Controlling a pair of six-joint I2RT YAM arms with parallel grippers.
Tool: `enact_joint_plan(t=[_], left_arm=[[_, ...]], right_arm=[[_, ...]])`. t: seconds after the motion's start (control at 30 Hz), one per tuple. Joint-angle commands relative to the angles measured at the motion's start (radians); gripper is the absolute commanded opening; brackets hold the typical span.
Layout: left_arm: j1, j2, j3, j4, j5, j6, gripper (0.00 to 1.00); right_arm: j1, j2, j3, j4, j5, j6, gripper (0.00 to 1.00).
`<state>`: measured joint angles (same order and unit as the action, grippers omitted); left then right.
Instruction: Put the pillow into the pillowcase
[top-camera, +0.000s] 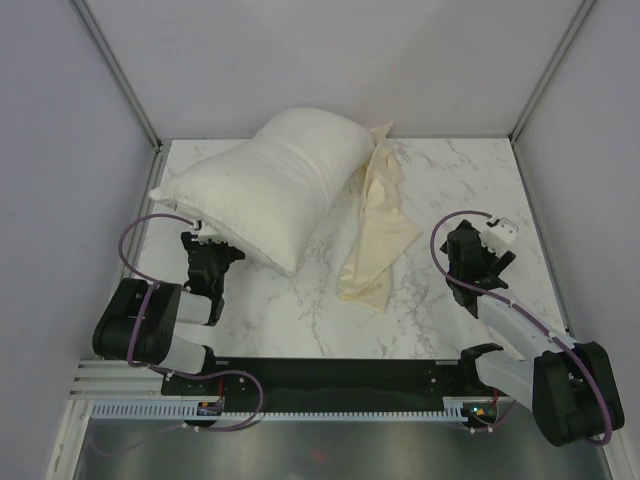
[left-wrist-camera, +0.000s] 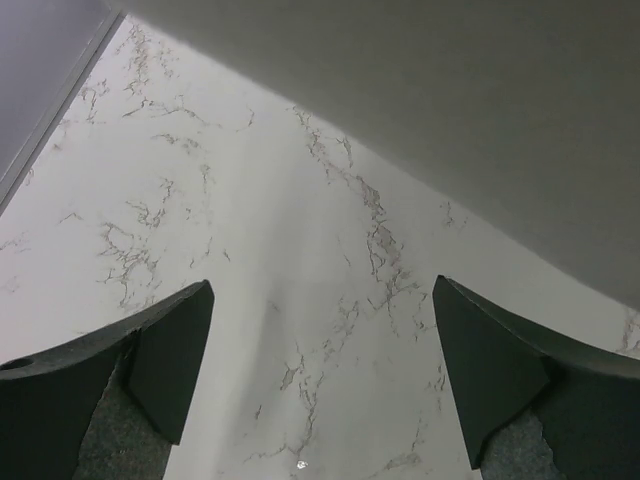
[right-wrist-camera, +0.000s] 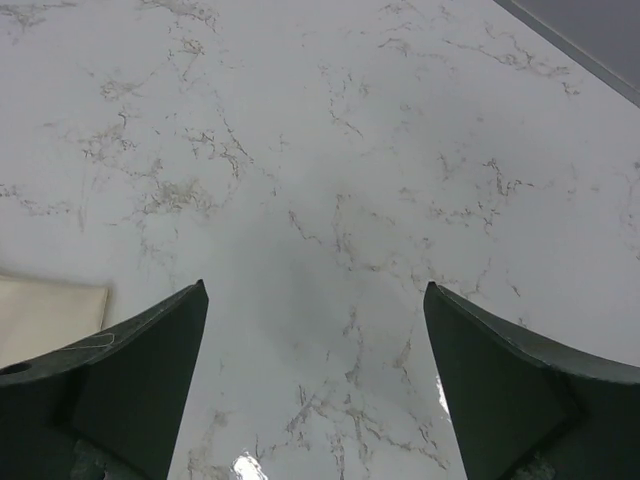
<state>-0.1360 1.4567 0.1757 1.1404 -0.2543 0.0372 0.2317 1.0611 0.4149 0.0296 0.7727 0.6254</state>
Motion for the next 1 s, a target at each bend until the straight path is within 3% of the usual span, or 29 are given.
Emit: enact_joint_plan(t=[0.0, 0.27, 0.4, 0.43, 0.53, 0.63, 0.77, 0.83, 0.97], left_arm=[[-0.001, -0.012, 0.018, 0.076, -0.010, -0.026, 1.00], [-0.007, -0.019, -0.008, 0.142, 0.003, -0.014, 1.00], [-0.010, -0.143, -0.062, 0.130, 0.004, -0.011, 1.00], [-0.010, -0.192, -0.052, 0.064, 0.003, -0.017, 1.00], [-0.008, -0.374, 0.086, -0.427, -0.068, -0.121, 1.00], [-0.010, -0.450, 0.311, -0.941, -0.092, -0.175, 1.00], [-0.010, -0.542, 0.355, -1.120, -0.173, -0.343, 1.00], [-0.008, -0.599, 0.369, -1.318, -0.258, -0.558, 1.00], [-0.008, -0.833, 0.396, -1.452, -0.218, -0.715, 1.00]], right_arm=[[-0.002, -0.039, 0.010, -0.005, 0.019, 0.008, 0.98], [0.000, -0.207, -0.109, 0.154, -0.154, -0.119, 0.98], [0.000, -0.216, -0.117, 0.179, -0.234, -0.150, 0.98], [0.000, -0.216, -0.117, 0.179, -0.239, -0.148, 0.98], [0.000, -0.225, -0.128, 0.185, -0.263, -0.133, 0.98], [-0.002, -0.239, -0.142, 0.207, -0.293, -0.141, 0.98], [-0.002, -0.237, -0.142, 0.210, -0.294, -0.139, 0.98], [0.000, -0.231, -0.139, 0.210, -0.294, -0.139, 0.98], [-0.002, -0.216, -0.133, 0.211, -0.308, -0.136, 0.98]])
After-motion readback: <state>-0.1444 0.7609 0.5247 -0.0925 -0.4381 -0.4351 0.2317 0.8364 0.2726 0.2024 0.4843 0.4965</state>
